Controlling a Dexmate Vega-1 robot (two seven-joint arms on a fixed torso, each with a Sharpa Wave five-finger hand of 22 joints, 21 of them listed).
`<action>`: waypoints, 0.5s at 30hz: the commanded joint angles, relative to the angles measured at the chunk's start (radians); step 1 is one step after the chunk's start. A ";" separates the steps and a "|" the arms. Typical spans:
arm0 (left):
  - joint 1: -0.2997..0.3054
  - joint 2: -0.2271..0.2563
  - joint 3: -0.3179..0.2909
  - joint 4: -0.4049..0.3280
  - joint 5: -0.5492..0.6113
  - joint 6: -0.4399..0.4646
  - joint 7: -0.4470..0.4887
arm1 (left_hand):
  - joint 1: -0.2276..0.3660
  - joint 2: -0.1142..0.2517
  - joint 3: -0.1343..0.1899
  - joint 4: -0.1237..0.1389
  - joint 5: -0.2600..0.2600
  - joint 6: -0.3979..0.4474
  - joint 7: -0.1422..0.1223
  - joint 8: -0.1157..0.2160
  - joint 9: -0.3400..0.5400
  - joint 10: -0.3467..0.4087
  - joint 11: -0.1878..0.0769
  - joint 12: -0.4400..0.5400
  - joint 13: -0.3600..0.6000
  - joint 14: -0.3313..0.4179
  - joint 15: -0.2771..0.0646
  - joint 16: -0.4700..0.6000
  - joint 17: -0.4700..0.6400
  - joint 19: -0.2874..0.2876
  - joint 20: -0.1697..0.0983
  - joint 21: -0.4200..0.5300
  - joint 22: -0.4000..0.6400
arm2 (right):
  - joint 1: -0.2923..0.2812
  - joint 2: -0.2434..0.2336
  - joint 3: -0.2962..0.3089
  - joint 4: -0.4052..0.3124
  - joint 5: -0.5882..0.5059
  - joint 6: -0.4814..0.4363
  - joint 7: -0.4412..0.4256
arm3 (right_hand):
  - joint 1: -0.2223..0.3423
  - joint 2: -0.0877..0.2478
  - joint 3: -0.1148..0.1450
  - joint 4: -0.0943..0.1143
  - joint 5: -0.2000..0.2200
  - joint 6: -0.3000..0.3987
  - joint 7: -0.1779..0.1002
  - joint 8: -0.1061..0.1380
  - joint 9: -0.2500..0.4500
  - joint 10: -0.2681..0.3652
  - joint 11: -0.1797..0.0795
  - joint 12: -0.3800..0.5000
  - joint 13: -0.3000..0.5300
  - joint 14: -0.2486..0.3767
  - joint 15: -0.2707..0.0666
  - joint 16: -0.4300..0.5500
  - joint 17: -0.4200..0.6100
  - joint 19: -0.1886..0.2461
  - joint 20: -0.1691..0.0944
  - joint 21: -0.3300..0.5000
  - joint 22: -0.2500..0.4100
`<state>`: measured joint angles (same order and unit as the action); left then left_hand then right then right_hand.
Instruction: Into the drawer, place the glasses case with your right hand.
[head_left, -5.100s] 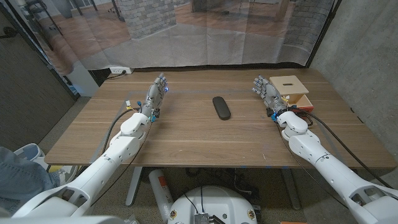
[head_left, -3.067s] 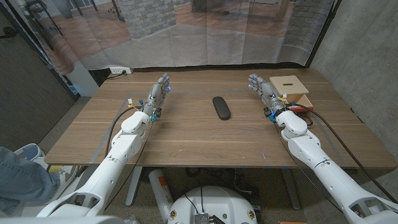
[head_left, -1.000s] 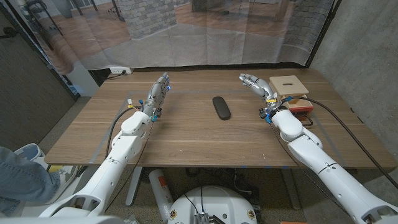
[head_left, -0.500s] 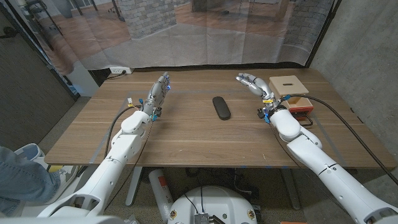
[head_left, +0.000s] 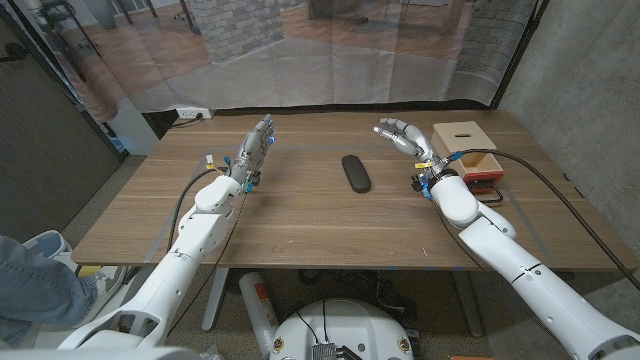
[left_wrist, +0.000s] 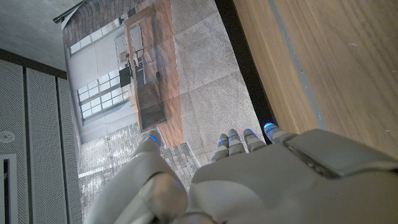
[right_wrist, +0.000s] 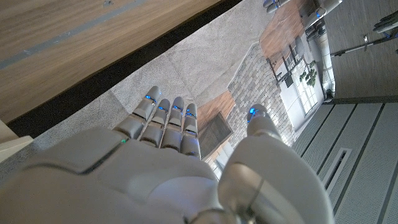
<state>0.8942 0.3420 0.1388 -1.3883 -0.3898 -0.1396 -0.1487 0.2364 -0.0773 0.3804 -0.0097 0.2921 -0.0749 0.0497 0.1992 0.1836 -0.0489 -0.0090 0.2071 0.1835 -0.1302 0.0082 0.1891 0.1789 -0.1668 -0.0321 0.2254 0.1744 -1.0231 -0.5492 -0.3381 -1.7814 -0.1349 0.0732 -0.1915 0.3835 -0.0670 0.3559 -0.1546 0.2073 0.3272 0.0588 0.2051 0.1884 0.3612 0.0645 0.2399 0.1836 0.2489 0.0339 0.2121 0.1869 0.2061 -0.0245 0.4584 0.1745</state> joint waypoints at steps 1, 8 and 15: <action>-0.004 -0.007 0.003 0.002 0.003 -0.005 0.007 | 0.003 0.006 -0.002 0.001 -0.002 -0.014 0.002 -0.007 0.003 -0.007 -0.003 -0.004 0.003 -0.005 0.008 0.000 0.005 -0.042 -0.047 -0.003 0.005 | -0.004 -0.016 -0.026 -0.059 -0.113 -0.092 -0.022 | 0.005 -0.014 -0.003 -0.004 0.008 0.012 0.000 0.005 0.002 0.010 0.000 0.005 0.005 0.011 0.000 0.006 0.003 0.004 0.009 -0.004 0.004; -0.010 -0.011 0.006 0.012 0.004 -0.009 0.004 | 0.004 0.008 -0.003 0.001 -0.002 -0.017 0.002 -0.007 0.003 -0.007 0.001 -0.004 0.003 -0.006 0.008 0.000 0.005 -0.043 -0.046 -0.005 0.005 | -0.015 -0.015 -0.050 -0.112 -0.197 -0.184 -0.045 | 0.002 -0.022 -0.009 0.000 0.010 0.015 0.006 0.005 0.002 0.011 0.004 0.005 0.006 0.023 0.007 0.009 0.005 0.015 0.017 -0.005 0.005; -0.013 -0.012 0.007 0.012 0.005 -0.012 0.004 | 0.004 0.009 -0.004 0.001 -0.003 -0.016 0.002 -0.006 0.003 -0.007 0.001 -0.004 0.004 -0.006 0.008 0.000 0.005 -0.043 -0.045 -0.007 0.005 | -0.012 -0.013 -0.068 -0.125 -0.238 -0.215 -0.053 | -0.005 -0.036 -0.020 0.006 0.015 0.050 0.016 0.015 0.004 0.032 0.007 0.011 0.007 0.037 0.010 0.011 0.007 0.029 0.023 -0.009 0.005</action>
<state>0.8864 0.3338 0.1434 -1.3827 -0.3866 -0.1439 -0.1440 0.2364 -0.0773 0.3805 -0.0097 0.2921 -0.0860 0.0535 0.1923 0.1836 -0.0490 -0.0090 0.2032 0.1835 -0.1302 0.0082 0.1891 0.1789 -0.1668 -0.0321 0.2216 0.1744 -1.0329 -0.5617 -0.3772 -1.8645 -0.2884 -0.0658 -0.2257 0.3805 -0.0892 0.3432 -0.1503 0.2151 0.3638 0.0737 0.2147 0.1884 0.3797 0.0723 0.2442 0.1888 0.2758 0.0427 0.2200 0.1886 0.2259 -0.0051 0.4507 0.1745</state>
